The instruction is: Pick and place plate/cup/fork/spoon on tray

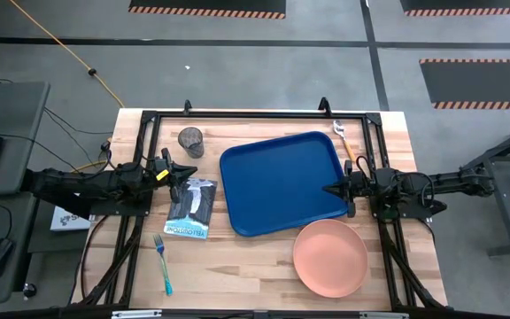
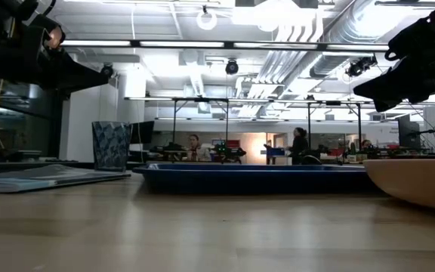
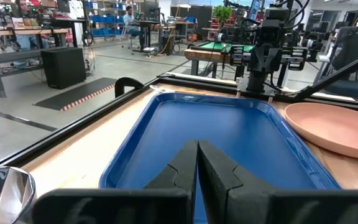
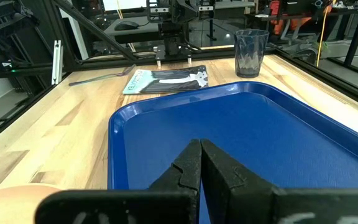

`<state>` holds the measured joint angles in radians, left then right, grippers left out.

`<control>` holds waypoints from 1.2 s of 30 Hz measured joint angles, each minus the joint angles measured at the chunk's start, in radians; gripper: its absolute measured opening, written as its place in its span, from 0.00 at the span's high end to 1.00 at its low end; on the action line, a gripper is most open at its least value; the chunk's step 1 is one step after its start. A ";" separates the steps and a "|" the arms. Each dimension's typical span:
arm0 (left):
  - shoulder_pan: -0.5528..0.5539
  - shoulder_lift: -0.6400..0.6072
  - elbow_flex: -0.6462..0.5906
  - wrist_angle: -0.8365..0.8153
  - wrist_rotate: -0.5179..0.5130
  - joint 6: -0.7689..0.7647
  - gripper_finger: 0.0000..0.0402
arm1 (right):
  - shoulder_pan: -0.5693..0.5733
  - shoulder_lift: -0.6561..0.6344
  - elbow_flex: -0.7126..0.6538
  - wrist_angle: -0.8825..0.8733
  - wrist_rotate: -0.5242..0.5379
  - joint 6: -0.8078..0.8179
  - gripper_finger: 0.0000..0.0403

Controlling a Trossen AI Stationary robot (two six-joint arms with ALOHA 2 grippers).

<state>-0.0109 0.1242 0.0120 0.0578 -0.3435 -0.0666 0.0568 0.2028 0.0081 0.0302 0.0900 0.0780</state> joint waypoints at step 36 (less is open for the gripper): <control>0.000 0.000 0.001 0.217 0.003 0.032 0.99 | 0.000 0.000 0.000 0.000 0.000 0.000 1.00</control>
<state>-0.0109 0.1238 0.0128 0.2747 -0.3401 -0.0349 0.0567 0.2024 0.0081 0.0301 0.0902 0.0780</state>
